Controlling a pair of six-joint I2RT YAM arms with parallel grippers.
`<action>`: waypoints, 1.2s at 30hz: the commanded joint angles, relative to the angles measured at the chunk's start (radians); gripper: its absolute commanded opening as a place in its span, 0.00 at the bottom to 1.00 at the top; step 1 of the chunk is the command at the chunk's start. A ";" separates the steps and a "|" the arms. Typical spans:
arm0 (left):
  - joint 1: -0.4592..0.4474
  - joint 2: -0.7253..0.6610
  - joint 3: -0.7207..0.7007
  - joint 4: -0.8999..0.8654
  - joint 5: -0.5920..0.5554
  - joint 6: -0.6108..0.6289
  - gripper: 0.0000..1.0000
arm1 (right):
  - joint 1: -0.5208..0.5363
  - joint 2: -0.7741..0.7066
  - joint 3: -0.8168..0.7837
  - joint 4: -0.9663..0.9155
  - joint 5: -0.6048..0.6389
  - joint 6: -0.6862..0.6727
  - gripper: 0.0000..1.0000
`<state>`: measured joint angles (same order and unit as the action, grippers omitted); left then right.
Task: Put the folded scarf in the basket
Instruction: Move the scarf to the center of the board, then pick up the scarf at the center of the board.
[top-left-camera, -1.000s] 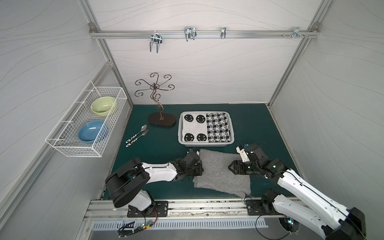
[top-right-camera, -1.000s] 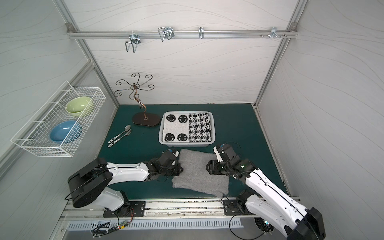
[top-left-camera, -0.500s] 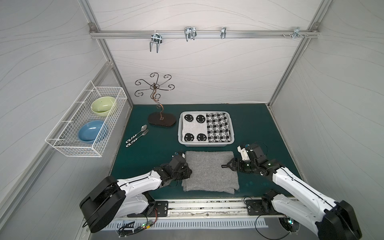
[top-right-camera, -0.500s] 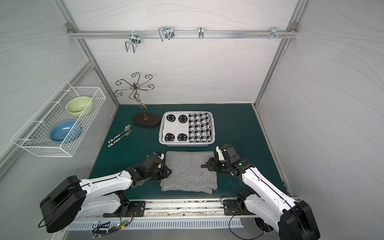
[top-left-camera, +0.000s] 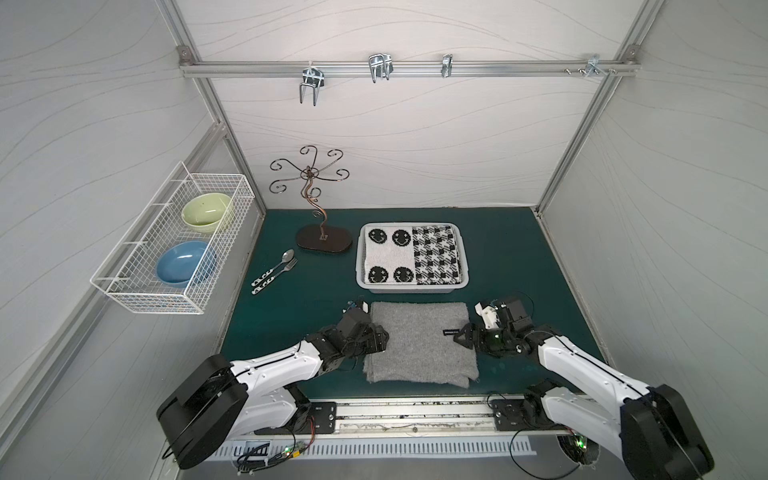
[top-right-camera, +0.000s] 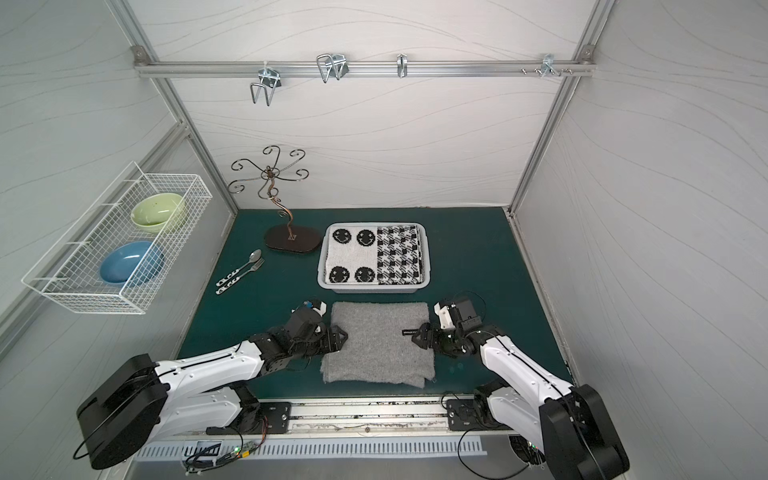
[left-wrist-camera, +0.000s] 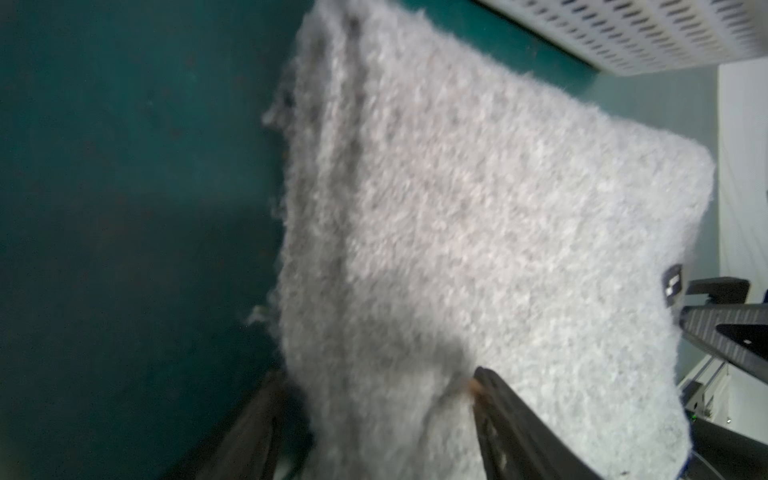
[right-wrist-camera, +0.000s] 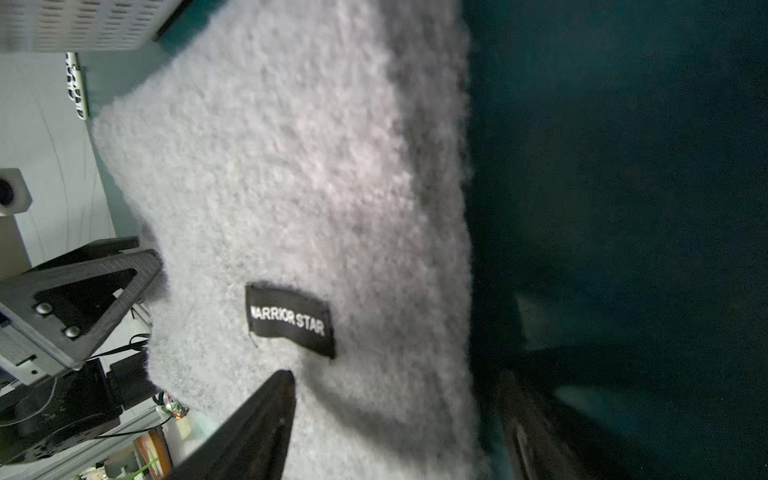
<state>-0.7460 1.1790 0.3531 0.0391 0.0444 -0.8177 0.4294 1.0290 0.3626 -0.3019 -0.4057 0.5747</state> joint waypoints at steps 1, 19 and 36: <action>0.007 0.070 -0.016 0.080 0.008 -0.016 0.76 | 0.002 0.041 -0.011 0.040 -0.045 -0.003 0.80; 0.001 0.150 -0.072 0.239 0.118 -0.072 0.31 | 0.172 0.245 -0.002 0.262 -0.044 0.076 0.50; -0.001 -0.056 -0.022 0.039 0.105 -0.038 0.00 | 0.271 0.167 0.107 0.127 0.046 0.055 0.00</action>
<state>-0.7410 1.1770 0.2951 0.1539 0.1436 -0.8734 0.6827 1.2324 0.4202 -0.0895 -0.3813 0.6521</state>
